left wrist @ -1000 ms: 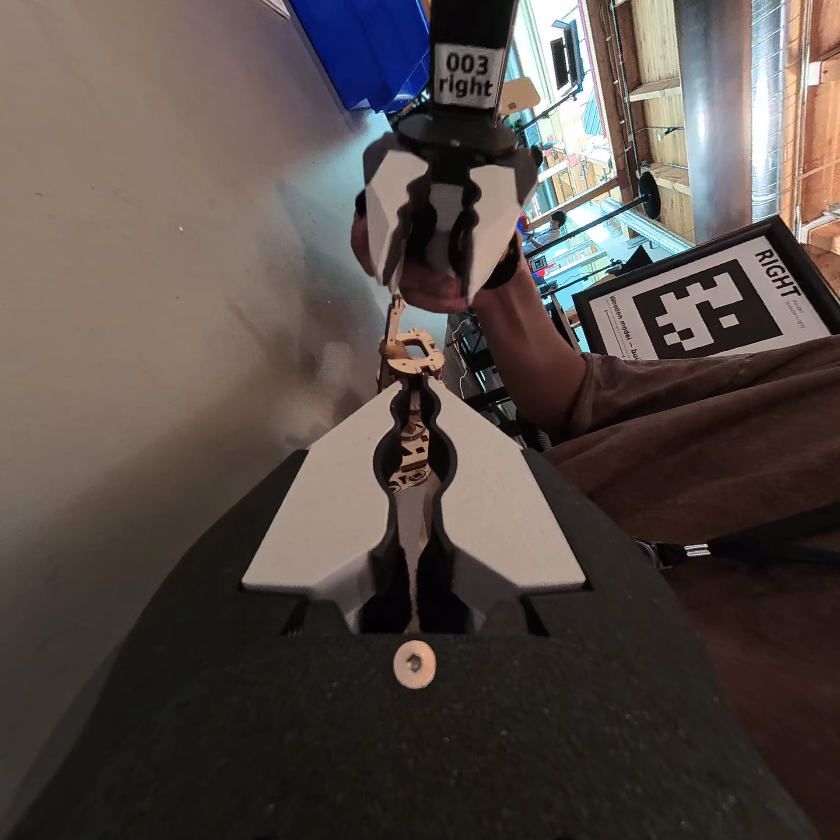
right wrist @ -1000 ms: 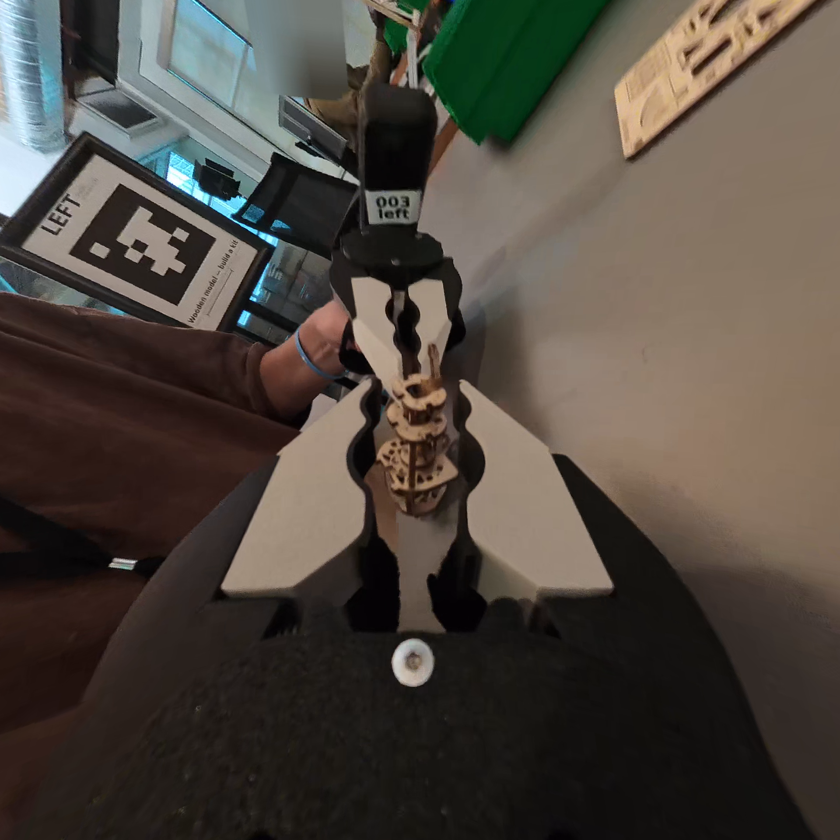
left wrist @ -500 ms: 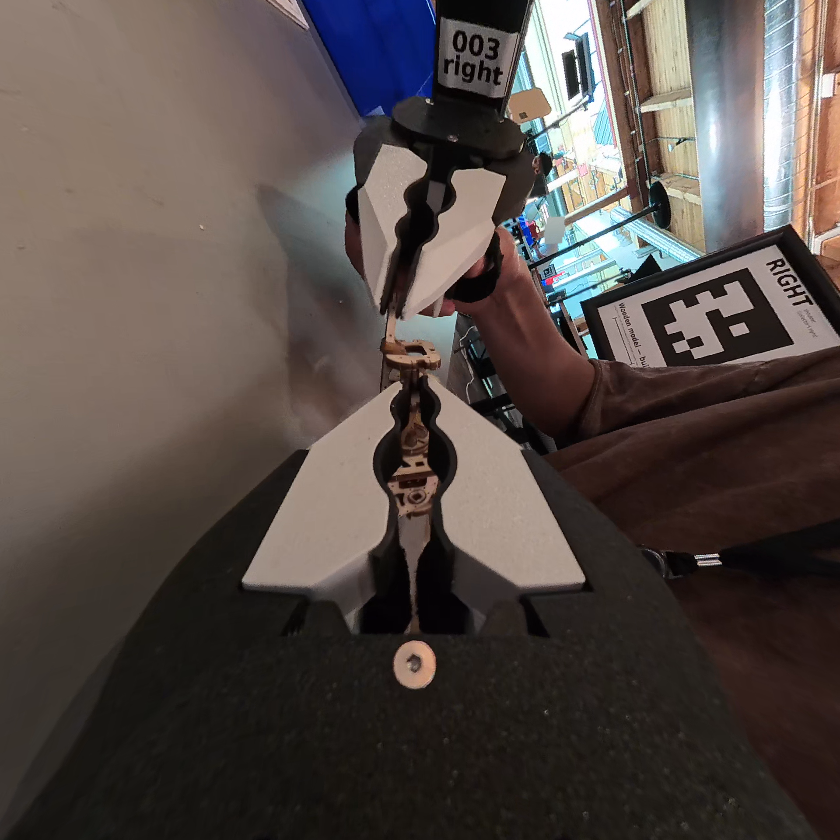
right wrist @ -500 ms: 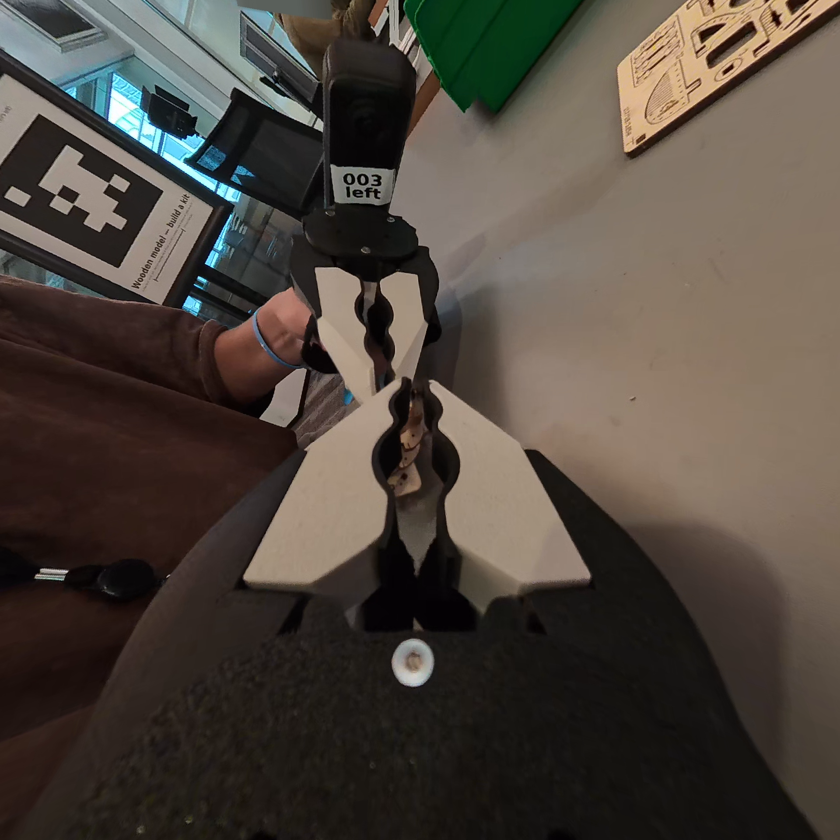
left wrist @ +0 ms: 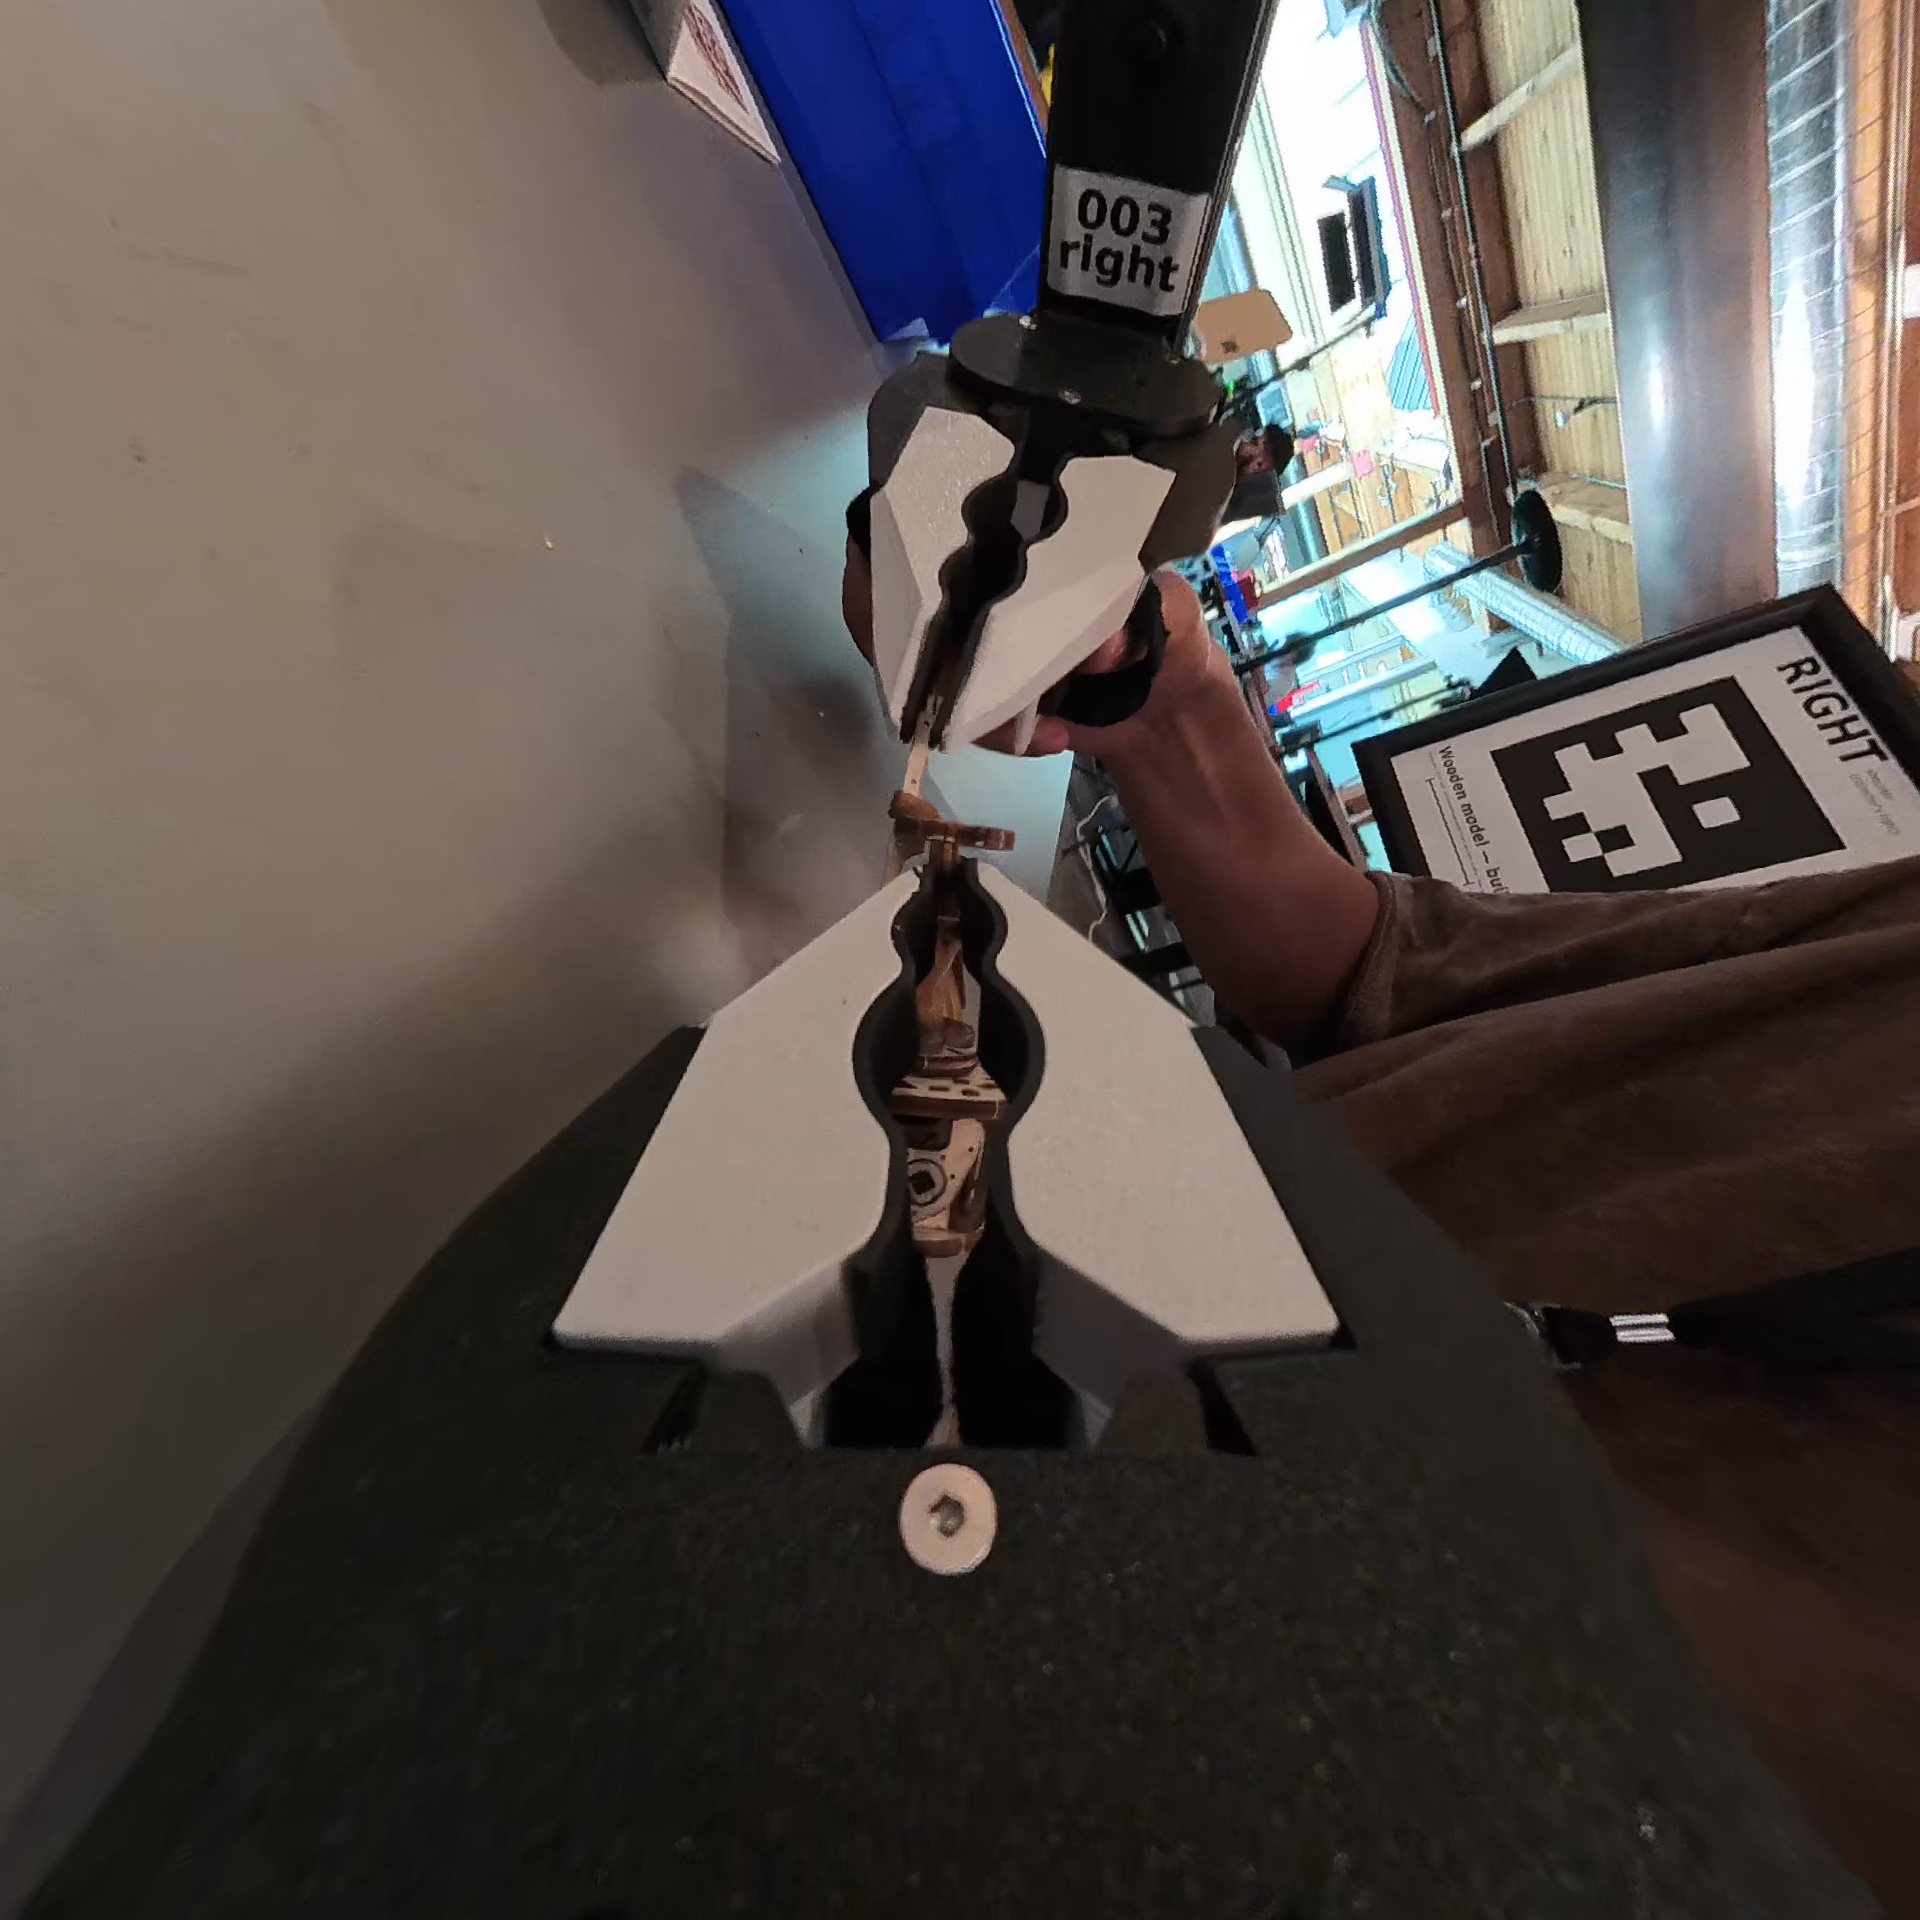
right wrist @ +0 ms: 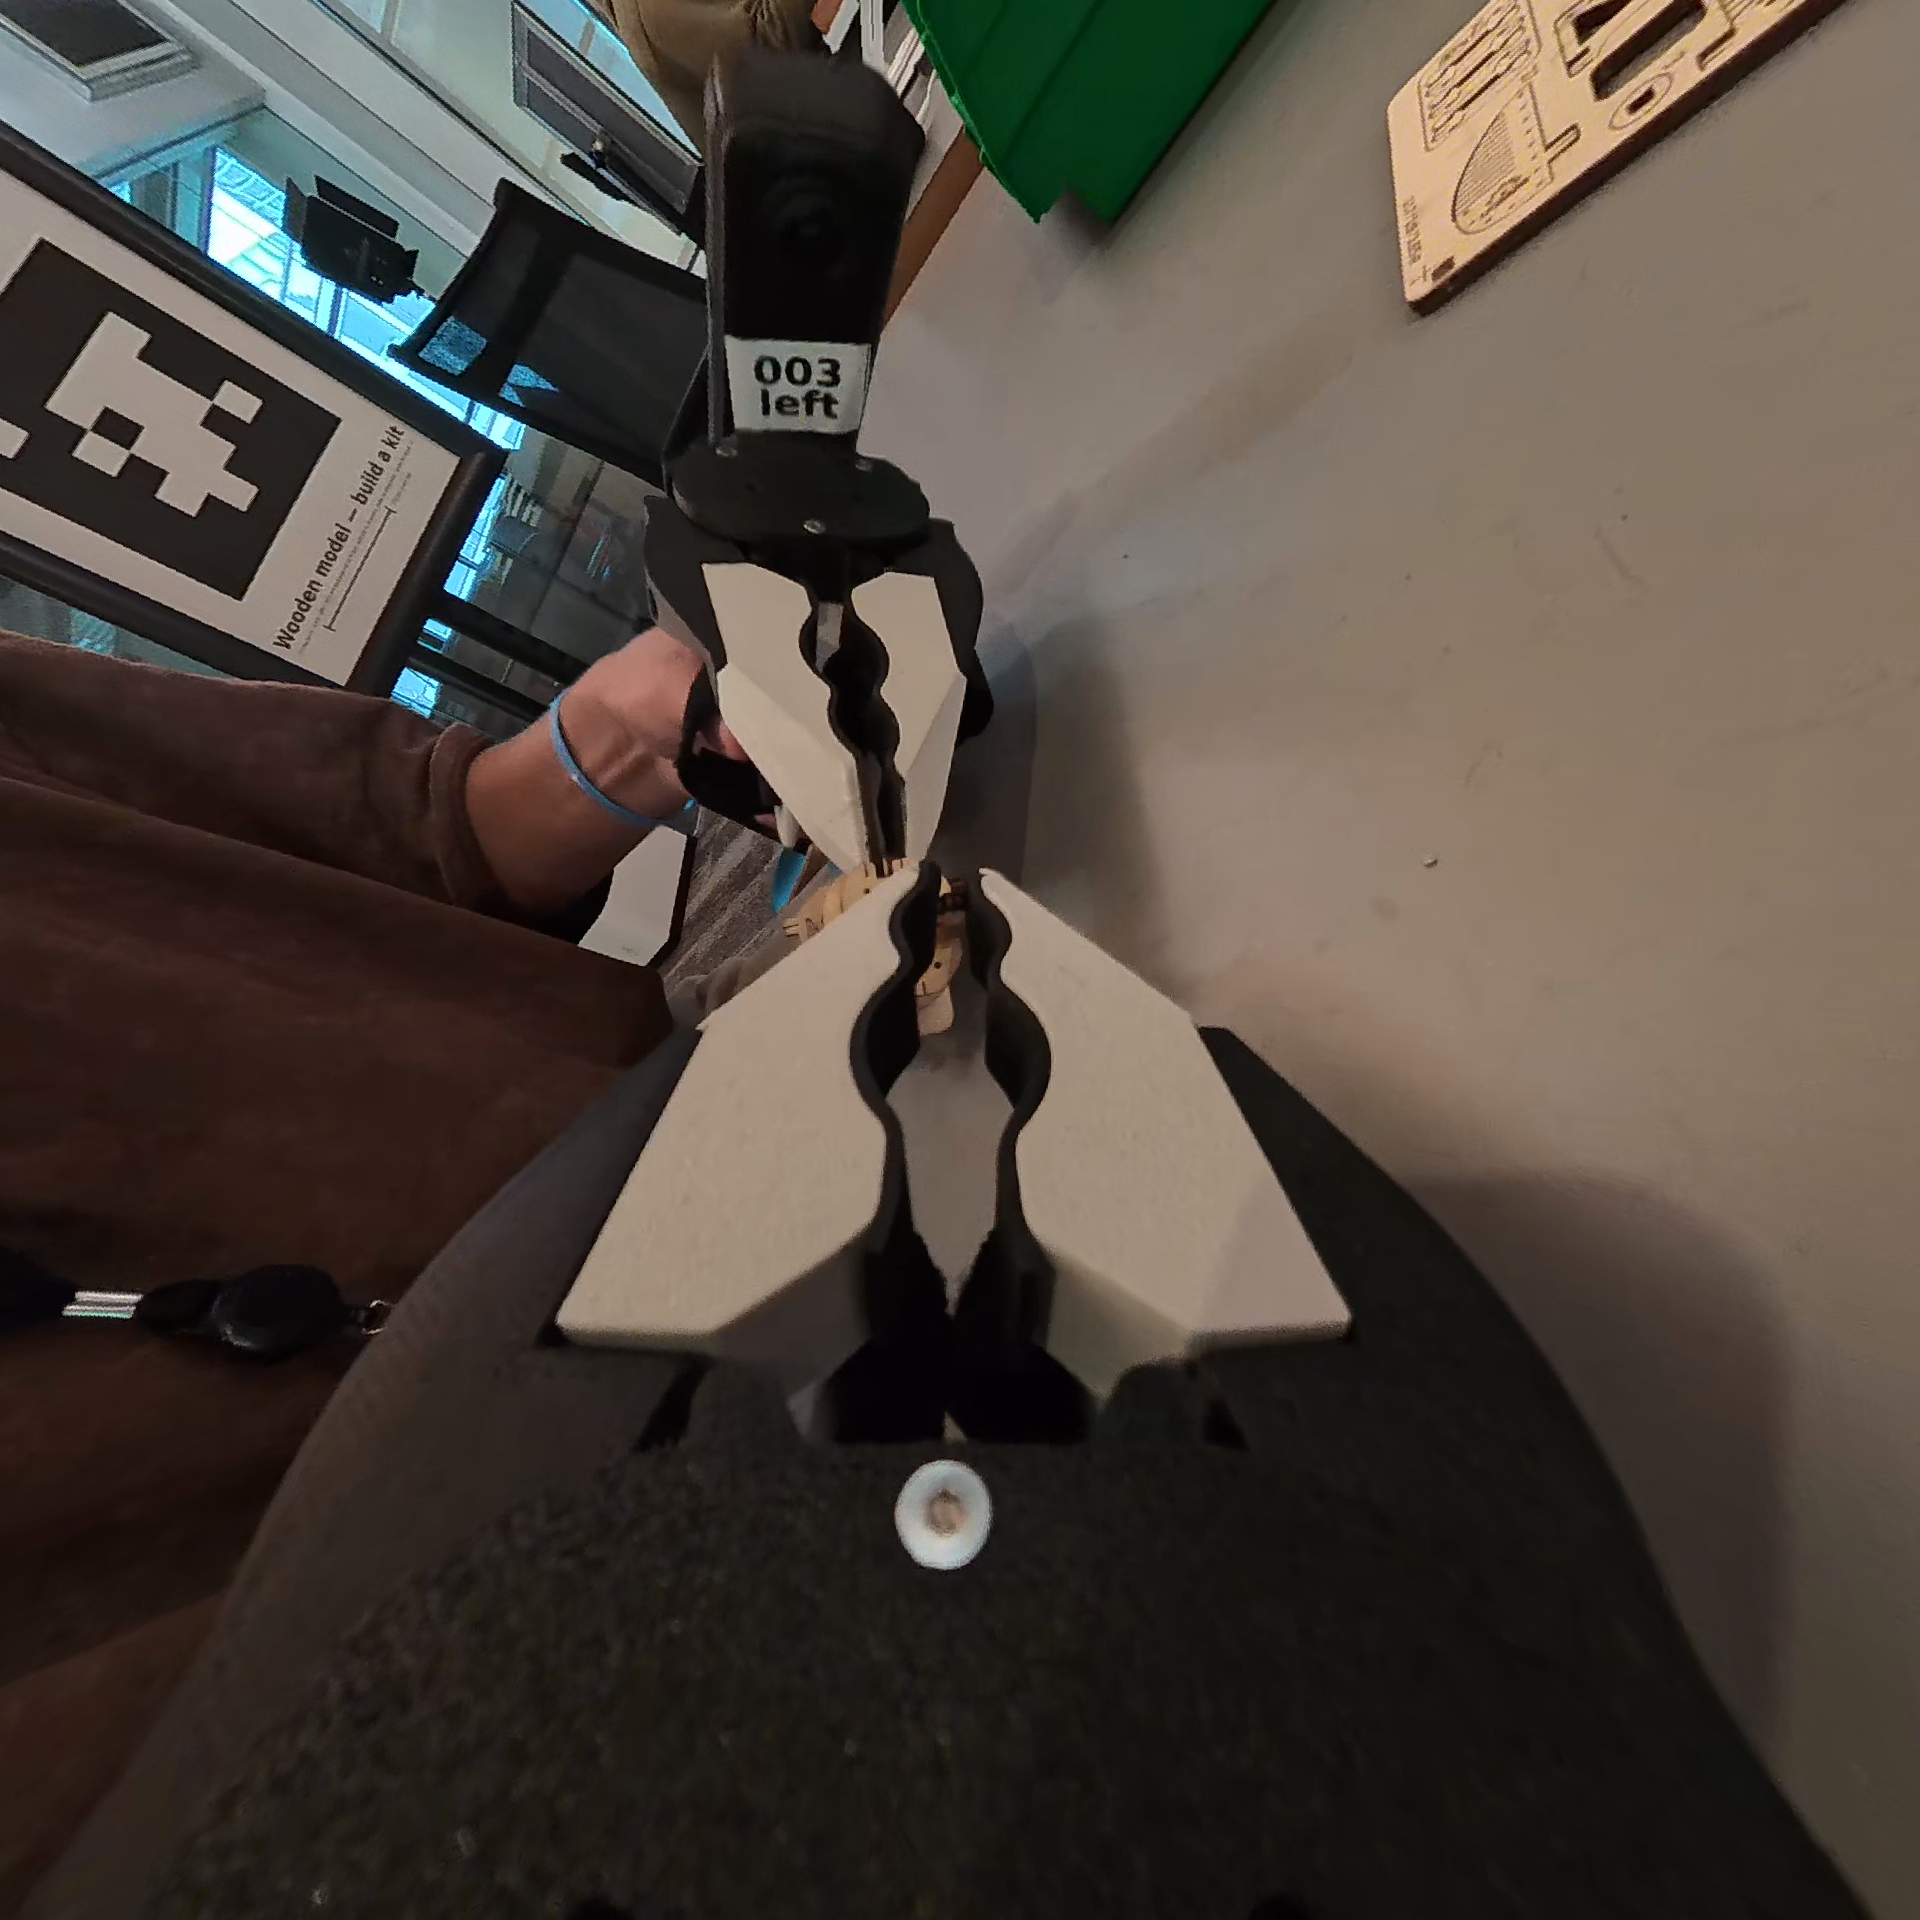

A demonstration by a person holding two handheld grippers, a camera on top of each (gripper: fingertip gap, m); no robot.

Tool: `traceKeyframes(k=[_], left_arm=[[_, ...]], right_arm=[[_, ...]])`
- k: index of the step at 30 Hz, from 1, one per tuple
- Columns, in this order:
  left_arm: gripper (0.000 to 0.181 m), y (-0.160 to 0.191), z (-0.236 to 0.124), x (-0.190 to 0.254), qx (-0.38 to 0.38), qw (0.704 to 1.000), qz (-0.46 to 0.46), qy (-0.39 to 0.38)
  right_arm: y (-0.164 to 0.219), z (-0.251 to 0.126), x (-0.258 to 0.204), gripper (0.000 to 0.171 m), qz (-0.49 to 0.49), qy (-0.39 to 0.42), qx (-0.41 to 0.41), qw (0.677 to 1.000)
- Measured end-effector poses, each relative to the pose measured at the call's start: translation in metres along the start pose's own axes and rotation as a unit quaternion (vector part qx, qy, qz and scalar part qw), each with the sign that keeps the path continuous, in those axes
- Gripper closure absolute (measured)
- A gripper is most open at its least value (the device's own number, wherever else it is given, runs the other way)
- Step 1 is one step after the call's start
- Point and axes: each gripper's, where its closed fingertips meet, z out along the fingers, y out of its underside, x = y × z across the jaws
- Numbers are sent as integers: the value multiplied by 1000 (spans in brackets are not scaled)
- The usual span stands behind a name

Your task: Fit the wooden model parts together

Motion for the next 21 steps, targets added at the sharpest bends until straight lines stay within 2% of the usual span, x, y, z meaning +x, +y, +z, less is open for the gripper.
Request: traceKeyframes(k=[7, 10, 12, 16, 21], left_arm=[[172, 0, -4, 0, -52, 998, 21, 6], [173, 0, -1, -3, -70, 997, 35, -3], [181, 1, 1, -2, -82, 996, 40, 1], [181, -1, 2, -1, -72, 996, 44, 5], [181, -4, -2, -2, -43, 998, 36, 15]], right_arm=[[-2, 3, 1, 167, 1, -2, -4, 1000], [-3, 5, 0, 167, 2, -3, -6, 1000], [-3, 6, 2, 167, 1, 0, -6, 1000], [-6, 5, 2, 166, 7, -2, 11, 1000], [-6, -7, -5, 146, 9, -18, 76, 997]])
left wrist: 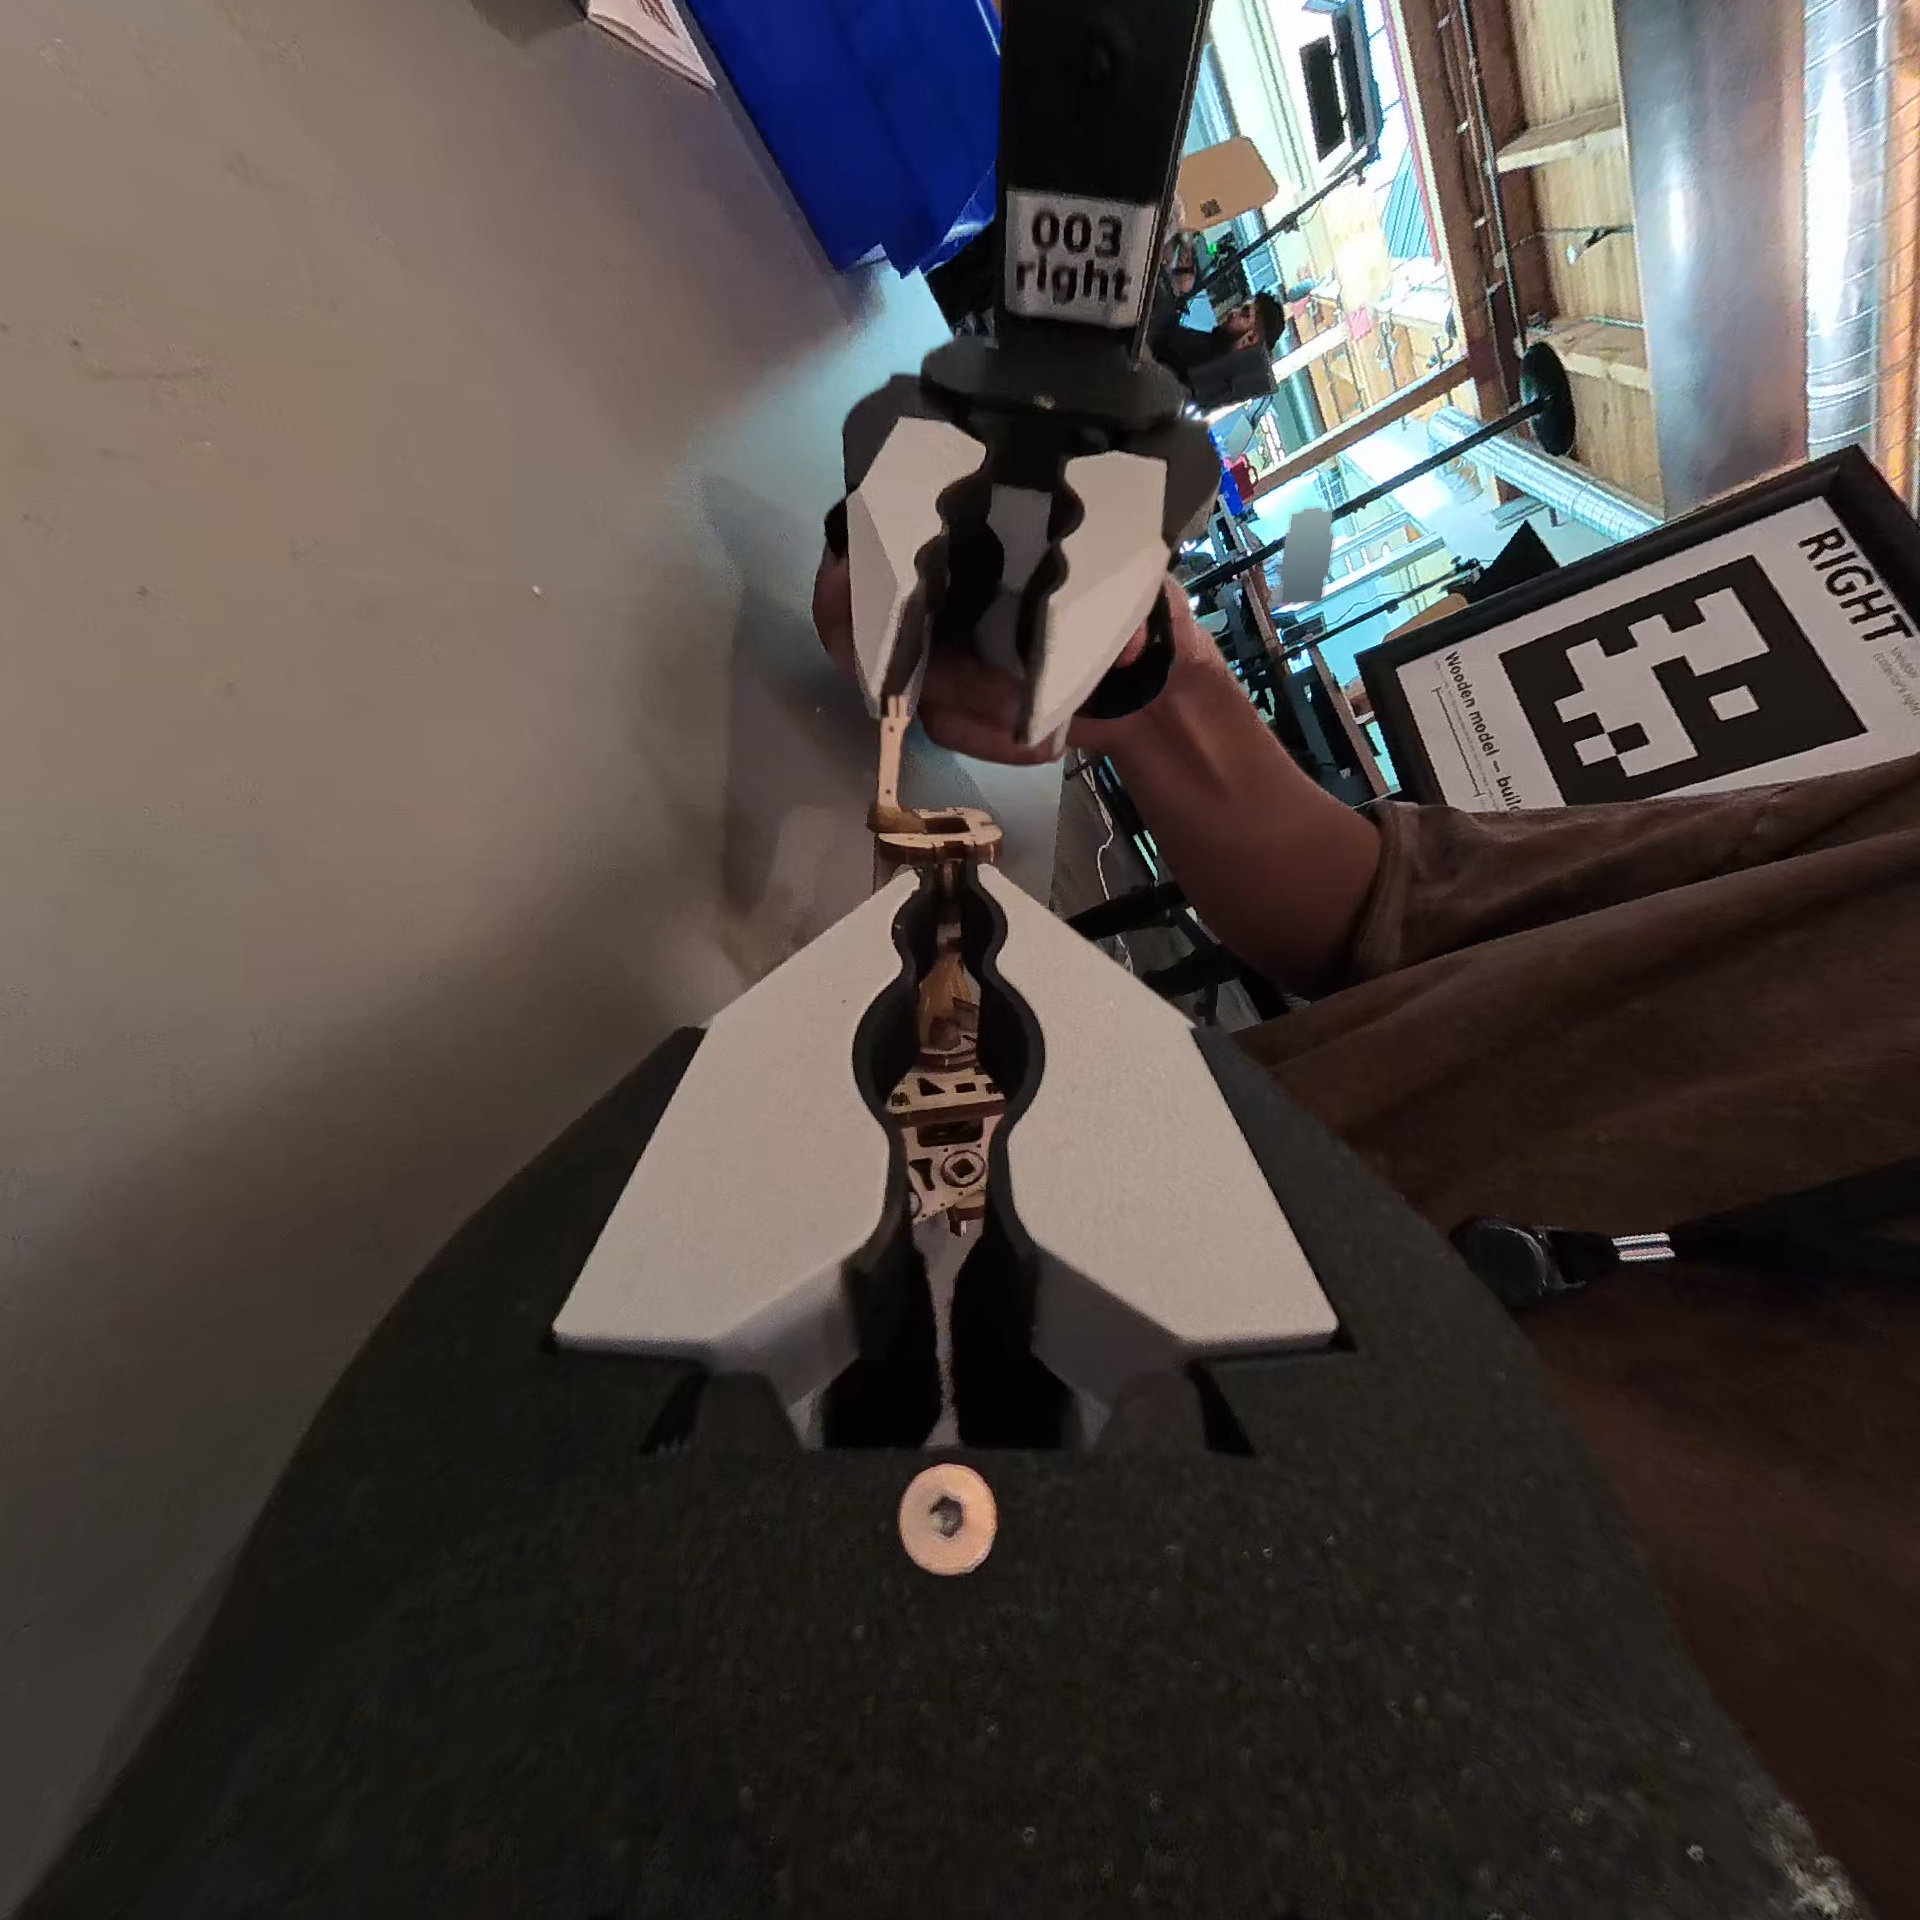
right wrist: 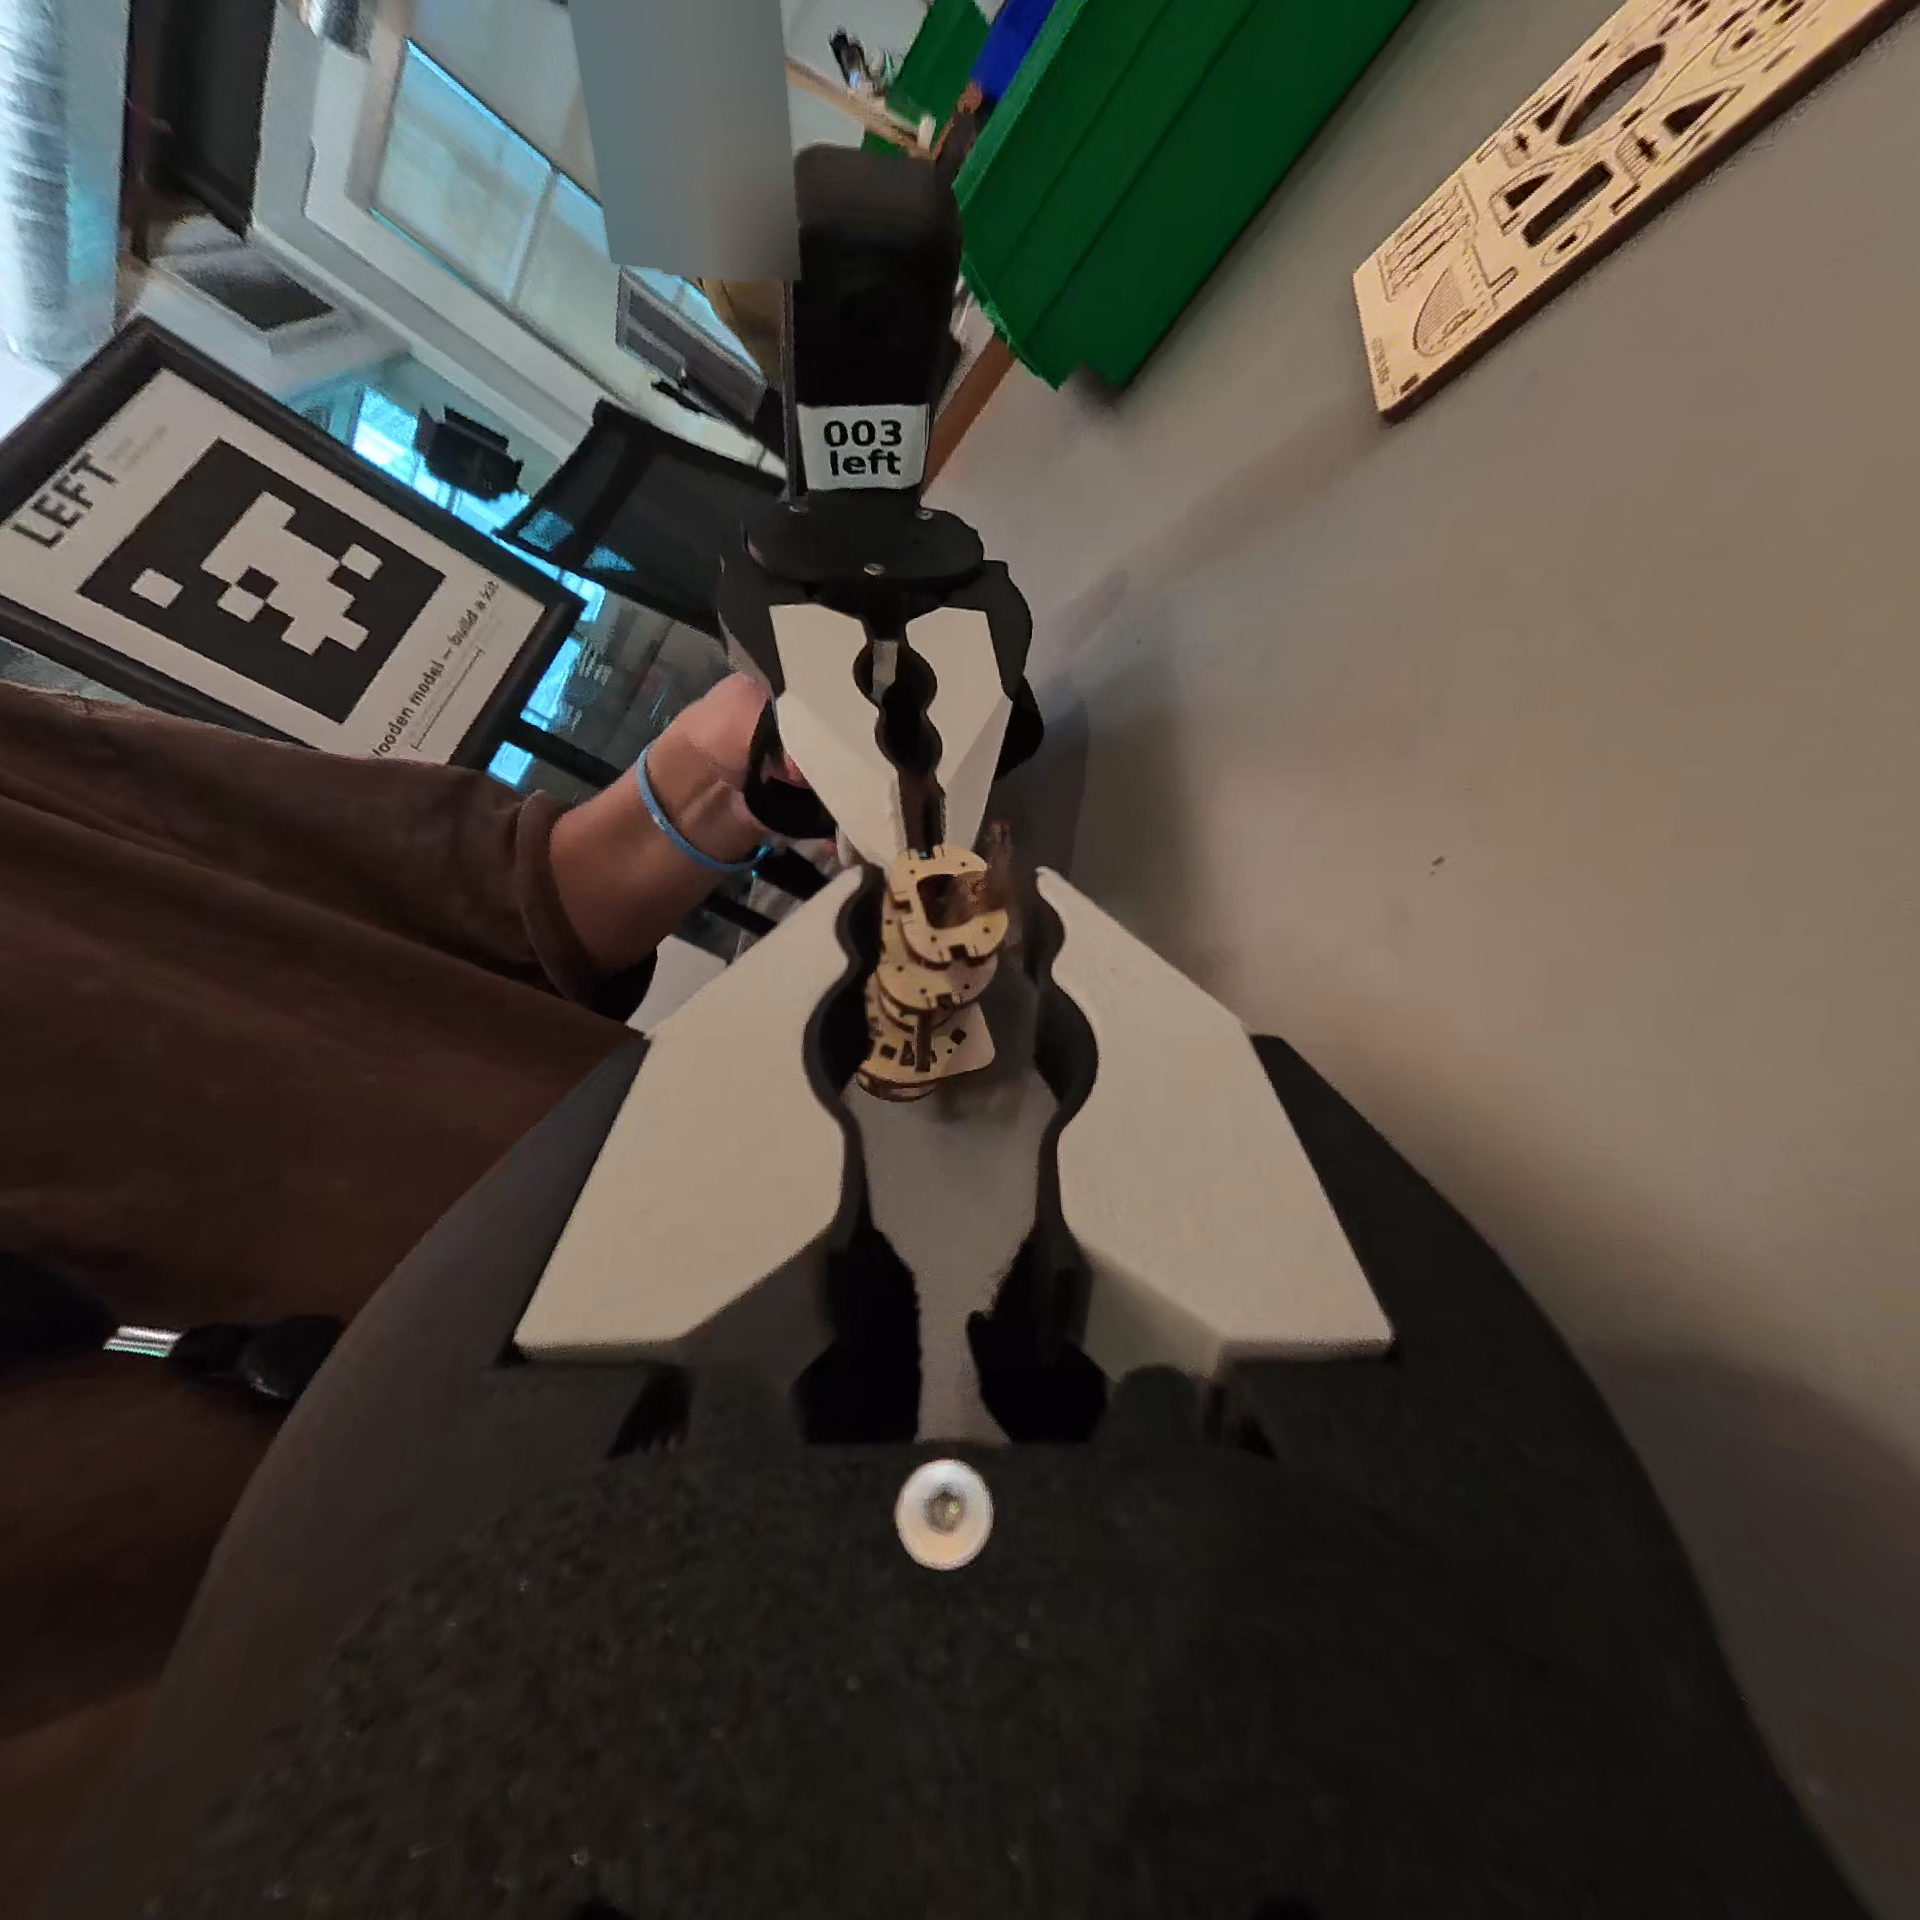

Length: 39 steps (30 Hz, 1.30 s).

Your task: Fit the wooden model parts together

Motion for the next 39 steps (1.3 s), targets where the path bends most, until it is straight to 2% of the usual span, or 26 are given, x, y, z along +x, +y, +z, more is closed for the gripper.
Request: traceKeyframes(k=[4, 7, 11, 15, 20, 23, 39], left_arm=[[181, 2, 0, 3, -4, 1000, 8, 5], [181, 2, 1, 4, -5, 1000, 13, 8], [181, 4, 1, 3, -8, 1000, 16, 4], [181, 5, 0, 3, -6, 1000, 16, 3], [181, 5, -1, 4, -6, 1000, 17, 6], [181, 6, -1, 6, -9, 1000, 21, 12], [181, 7, -7, 2, 13, 1000, 3, 0]], right_arm=[[4, 1, 1, 132, -9, 17, 21, 1000], [7, 10, 2, 136, -23, 25, -2, 999], [10, 17, 0, 151, -28, 14, -22, 999], [13, 17, -1, 156, -26, 9, -31, 999], [15, 17, -10, 139, -29, -22, -35, 999], [20, 20, -9, 146, -39, -17, -56, 998], [24, 24, -5, 147, -34, -12, -84, 996]])
